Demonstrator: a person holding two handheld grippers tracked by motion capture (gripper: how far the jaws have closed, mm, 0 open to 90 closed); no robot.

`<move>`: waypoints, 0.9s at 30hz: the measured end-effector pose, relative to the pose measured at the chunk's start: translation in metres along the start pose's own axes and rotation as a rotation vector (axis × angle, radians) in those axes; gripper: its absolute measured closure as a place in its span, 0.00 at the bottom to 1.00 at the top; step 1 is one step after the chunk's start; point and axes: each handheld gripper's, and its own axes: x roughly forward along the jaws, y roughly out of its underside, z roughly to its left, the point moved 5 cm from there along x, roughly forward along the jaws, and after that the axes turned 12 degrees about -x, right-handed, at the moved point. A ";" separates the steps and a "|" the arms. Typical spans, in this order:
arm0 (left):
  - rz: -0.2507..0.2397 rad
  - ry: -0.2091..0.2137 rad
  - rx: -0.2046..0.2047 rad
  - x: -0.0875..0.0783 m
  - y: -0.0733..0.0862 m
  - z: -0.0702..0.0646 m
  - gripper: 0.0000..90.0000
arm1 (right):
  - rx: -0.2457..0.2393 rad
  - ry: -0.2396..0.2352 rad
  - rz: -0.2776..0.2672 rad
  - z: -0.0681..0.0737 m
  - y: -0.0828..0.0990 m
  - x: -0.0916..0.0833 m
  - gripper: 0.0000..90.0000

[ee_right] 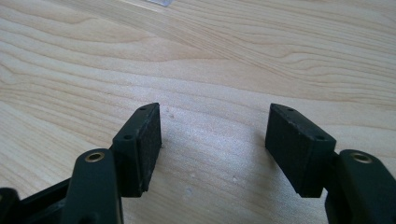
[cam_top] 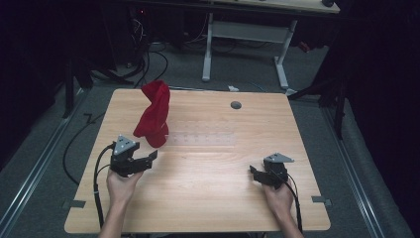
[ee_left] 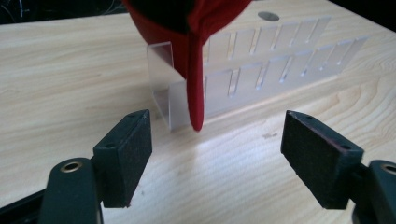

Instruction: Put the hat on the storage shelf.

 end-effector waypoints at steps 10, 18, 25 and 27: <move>0.017 0.026 -0.033 -0.022 0.009 0.000 0.29 | 0.003 0.000 0.001 0.000 0.000 0.000 0.40; 0.051 0.055 -0.044 -0.027 0.024 -0.009 0.30 | 0.003 0.001 0.001 0.000 0.000 0.000 0.40; 0.097 0.068 -0.040 -0.021 0.044 -0.015 0.30 | 0.003 0.001 0.002 0.000 0.000 0.000 0.40; 0.105 0.069 -0.039 -0.019 0.049 -0.016 0.30 | 0.004 0.001 0.002 0.000 0.000 0.000 0.40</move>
